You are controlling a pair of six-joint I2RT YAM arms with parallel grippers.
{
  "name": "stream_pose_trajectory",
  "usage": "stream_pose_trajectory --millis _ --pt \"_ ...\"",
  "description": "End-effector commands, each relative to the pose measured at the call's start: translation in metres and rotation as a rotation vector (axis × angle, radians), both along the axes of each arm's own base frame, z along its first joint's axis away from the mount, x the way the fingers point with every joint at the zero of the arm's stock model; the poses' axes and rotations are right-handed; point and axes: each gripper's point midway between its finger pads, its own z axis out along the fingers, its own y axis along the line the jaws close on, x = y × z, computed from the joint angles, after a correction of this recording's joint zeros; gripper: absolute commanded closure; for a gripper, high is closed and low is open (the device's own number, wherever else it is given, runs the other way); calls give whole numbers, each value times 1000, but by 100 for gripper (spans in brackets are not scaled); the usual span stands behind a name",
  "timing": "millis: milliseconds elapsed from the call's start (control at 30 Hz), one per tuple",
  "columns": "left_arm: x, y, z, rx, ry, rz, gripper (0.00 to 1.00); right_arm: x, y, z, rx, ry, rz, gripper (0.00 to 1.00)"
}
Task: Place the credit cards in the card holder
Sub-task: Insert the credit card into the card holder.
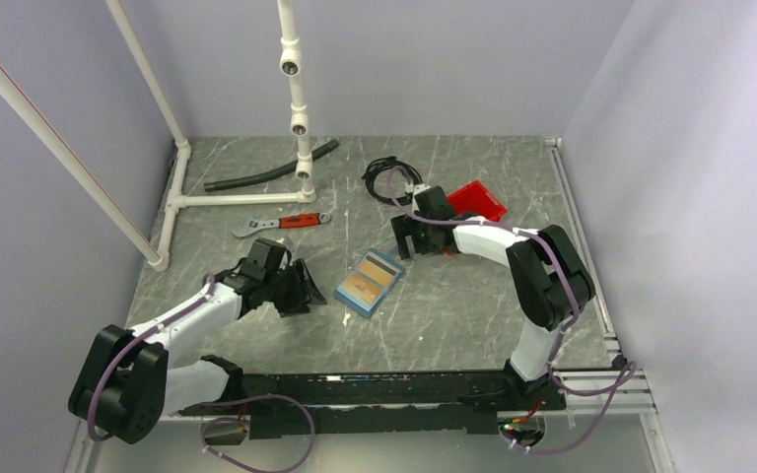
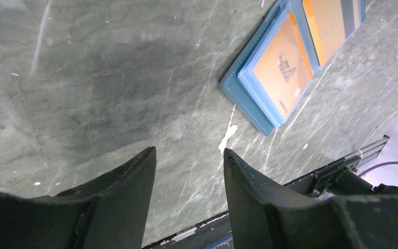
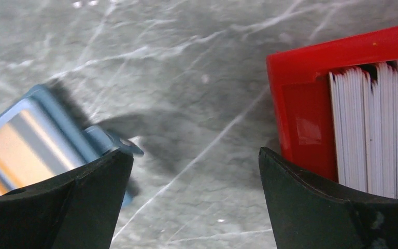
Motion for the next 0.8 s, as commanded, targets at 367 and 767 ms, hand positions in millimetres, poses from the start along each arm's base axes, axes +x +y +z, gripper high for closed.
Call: stream_pose_trajectory --millis 367,767 --pt "6 -53 26 -333 14 -79 39 -33 65 46 111 -4 115 9" --pt "13 -58 -10 -269 98 -23 37 -54 81 3 172 104 112 26"
